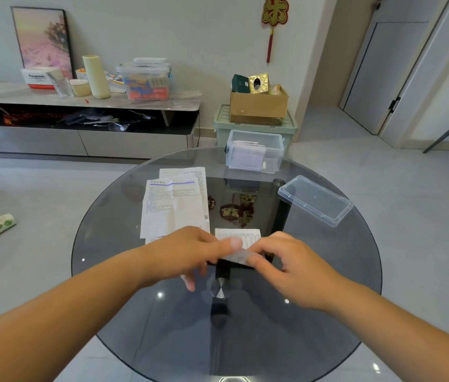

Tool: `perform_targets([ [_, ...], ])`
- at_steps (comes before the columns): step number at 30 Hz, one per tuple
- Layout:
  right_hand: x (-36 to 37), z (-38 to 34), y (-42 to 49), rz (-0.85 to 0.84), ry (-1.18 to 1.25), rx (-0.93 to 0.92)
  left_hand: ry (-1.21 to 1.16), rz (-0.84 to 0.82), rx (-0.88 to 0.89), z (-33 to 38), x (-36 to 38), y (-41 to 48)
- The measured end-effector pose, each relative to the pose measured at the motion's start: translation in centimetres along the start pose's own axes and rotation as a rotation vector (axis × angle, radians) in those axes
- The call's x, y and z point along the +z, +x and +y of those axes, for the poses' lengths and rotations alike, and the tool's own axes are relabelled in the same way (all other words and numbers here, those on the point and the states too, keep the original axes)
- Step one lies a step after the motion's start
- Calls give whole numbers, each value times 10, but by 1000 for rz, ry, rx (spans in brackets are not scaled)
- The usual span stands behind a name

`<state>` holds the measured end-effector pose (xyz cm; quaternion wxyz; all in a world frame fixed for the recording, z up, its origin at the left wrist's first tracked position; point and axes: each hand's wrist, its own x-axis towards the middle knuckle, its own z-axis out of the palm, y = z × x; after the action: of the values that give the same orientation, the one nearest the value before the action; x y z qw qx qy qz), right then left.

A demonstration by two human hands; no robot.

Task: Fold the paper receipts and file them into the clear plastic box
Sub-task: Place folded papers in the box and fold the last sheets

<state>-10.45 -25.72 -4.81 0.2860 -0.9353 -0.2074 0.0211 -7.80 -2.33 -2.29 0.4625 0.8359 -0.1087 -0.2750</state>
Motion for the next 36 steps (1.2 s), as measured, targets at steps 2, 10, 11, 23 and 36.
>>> perform_targets([
  [2, 1, 0, 3, 20, 8, 27, 297, 32, 111, -2, 3, 0],
  [10, 8, 0, 14, 107, 112, 124, 565, 410, 197, -18, 20, 17],
  [11, 9, 1, 16, 137, 140, 164, 566, 432, 183, -19, 21, 20],
  [23, 12, 0, 32, 136, -236, 425, 657, 592, 91, -27, 34, 32],
  [36, -11, 3, 31, 26, -92, 493, 581, 339, 82, -25, 17, 28],
])
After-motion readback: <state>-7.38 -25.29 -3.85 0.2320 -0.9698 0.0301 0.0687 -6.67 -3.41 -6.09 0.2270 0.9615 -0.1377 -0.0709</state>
